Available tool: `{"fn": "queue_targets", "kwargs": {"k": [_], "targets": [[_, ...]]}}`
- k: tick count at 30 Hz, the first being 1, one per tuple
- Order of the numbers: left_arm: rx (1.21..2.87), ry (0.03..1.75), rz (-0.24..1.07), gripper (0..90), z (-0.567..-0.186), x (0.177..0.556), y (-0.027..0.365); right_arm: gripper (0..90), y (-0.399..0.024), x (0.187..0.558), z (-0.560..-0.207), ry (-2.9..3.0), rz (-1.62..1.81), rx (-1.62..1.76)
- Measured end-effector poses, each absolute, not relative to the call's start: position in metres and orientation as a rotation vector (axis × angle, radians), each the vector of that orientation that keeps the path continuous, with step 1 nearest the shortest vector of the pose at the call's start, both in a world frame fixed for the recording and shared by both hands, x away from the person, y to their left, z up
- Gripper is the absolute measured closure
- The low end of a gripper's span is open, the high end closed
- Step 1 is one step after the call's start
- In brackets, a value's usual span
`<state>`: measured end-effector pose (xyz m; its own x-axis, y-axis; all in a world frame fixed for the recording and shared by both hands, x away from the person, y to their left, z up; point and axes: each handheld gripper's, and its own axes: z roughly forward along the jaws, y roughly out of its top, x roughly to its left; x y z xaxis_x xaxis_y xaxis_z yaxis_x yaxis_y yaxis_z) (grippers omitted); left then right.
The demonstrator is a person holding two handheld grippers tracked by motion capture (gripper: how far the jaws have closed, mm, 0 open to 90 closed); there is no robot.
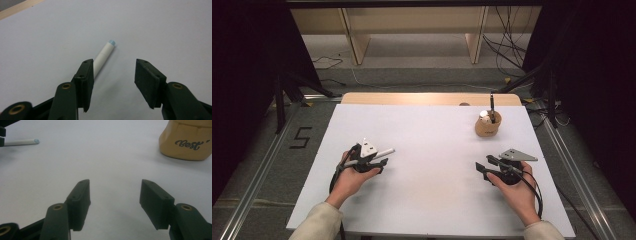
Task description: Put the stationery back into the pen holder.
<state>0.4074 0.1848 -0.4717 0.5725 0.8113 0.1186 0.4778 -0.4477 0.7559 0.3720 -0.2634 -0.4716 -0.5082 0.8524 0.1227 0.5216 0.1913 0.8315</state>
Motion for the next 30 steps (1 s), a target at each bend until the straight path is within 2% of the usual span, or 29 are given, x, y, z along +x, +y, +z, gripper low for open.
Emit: {"fn": "queue_targets", "kwargs": {"k": [30], "targets": [[2.219, 1.05, 0.504, 56.4, -0.488, 0.44, 0.21, 42.1, -0.263, 0.373, -0.473, 2.108, 1.249, 1.303]]}}
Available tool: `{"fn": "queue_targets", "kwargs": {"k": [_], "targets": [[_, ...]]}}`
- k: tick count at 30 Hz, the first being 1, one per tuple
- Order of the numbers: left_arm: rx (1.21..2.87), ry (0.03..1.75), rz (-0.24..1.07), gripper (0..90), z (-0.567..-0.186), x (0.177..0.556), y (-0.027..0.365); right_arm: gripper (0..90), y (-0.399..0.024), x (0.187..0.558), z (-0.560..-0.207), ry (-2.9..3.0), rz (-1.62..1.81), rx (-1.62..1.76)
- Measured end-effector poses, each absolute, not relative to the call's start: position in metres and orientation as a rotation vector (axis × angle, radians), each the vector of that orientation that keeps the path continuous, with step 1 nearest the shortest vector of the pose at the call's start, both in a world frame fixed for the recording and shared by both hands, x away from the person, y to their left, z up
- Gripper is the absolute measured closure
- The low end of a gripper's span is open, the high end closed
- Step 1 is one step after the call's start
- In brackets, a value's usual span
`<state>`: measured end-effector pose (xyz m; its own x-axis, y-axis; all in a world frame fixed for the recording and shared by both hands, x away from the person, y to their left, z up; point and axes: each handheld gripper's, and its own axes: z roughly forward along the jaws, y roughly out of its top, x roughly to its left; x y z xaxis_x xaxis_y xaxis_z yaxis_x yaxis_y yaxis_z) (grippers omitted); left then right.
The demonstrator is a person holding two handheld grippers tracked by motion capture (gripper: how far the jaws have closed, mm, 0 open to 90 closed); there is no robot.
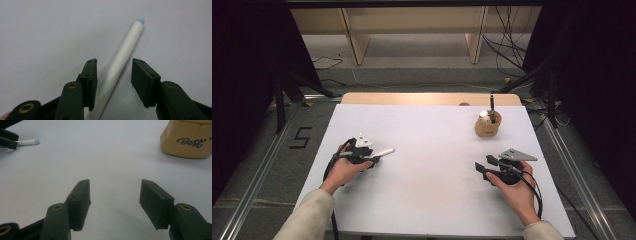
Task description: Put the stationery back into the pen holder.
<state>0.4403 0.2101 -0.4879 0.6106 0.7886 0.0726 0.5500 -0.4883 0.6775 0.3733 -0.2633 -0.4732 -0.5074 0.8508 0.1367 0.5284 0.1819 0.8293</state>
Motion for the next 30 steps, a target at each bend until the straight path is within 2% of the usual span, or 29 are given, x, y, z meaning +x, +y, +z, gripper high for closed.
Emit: {"fn": "queue_targets", "kwargs": {"k": [30], "targets": [[2.315, 0.997, 0.344, 65.9, -0.482, 0.457, 0.213, 42.2, -0.263, 0.373, -0.473, 2.106, 1.251, 1.304]]}}
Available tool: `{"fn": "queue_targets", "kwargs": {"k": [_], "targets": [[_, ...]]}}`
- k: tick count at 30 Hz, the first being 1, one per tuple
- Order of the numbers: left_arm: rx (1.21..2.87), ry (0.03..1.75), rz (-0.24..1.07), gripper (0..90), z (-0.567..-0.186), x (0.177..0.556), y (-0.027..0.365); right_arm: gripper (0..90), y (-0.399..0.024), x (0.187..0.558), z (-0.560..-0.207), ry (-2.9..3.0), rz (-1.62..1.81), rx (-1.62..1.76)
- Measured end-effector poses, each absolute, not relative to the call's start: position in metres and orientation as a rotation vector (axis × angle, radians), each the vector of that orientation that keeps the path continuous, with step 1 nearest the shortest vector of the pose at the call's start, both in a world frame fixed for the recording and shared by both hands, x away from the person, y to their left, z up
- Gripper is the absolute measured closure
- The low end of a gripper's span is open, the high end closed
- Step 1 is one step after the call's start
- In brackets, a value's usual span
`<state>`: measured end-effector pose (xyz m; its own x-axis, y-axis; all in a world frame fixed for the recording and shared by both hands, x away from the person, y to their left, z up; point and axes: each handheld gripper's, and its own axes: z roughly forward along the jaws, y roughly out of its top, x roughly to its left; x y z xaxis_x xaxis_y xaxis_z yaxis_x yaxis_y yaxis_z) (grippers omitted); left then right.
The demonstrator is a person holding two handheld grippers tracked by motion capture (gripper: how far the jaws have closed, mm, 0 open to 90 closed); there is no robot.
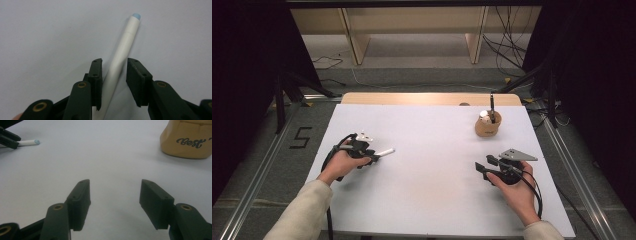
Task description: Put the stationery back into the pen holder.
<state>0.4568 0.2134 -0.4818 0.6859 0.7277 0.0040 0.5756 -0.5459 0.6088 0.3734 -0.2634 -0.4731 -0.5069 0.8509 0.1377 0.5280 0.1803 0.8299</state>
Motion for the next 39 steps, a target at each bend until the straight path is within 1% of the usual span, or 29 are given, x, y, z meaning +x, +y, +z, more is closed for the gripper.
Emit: {"fn": "queue_targets", "kwargs": {"k": [9, 28, 39], "targets": [[2.375, 0.959, 0.32, 67.3, -0.478, 0.462, 0.21, 42.2, -0.263, 0.373, -0.473, 2.105, 1.251, 1.303], [2.416, 0.939, 0.264, 68.8, -0.476, 0.469, 0.211, 42.3, -0.263, 0.373, -0.473, 2.111, 1.245, 1.303], [2.445, 0.926, 0.254, 70.9, -0.474, 0.472, 0.21, 42.3, -0.264, 0.374, -0.473, 2.112, 1.245, 1.302]]}}
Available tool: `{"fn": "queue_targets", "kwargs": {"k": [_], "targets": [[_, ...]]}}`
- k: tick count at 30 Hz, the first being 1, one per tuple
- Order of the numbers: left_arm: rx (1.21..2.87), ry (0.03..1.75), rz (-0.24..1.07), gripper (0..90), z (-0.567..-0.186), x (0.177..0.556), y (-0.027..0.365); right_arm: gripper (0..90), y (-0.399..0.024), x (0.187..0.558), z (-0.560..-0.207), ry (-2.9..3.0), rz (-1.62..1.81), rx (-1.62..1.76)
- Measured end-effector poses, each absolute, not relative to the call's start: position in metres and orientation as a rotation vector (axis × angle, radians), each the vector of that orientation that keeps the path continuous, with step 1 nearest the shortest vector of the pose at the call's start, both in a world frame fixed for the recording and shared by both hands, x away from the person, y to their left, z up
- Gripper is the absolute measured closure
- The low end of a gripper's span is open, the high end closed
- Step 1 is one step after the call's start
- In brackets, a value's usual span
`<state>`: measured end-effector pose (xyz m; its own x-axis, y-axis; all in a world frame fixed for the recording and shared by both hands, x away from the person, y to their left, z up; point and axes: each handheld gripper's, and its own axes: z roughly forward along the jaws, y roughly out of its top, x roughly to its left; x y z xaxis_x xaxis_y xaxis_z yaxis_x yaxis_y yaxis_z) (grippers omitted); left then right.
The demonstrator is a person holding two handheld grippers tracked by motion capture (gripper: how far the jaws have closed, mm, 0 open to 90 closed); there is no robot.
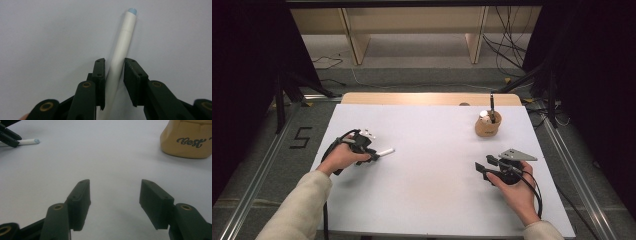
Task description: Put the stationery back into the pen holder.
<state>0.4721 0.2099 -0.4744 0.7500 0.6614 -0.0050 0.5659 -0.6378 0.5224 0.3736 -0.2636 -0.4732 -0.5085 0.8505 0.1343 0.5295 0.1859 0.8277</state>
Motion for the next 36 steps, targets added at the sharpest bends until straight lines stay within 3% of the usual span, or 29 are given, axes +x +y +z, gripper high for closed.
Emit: {"fn": "queue_targets", "kwargs": {"k": [36], "targets": [[2.483, 0.932, 0.251, 78.4, -0.4722, 0.4727, 0.204, 42.2, -0.263, 0.3729, -0.4731, 2.115, 1.243, 1.303]]}}
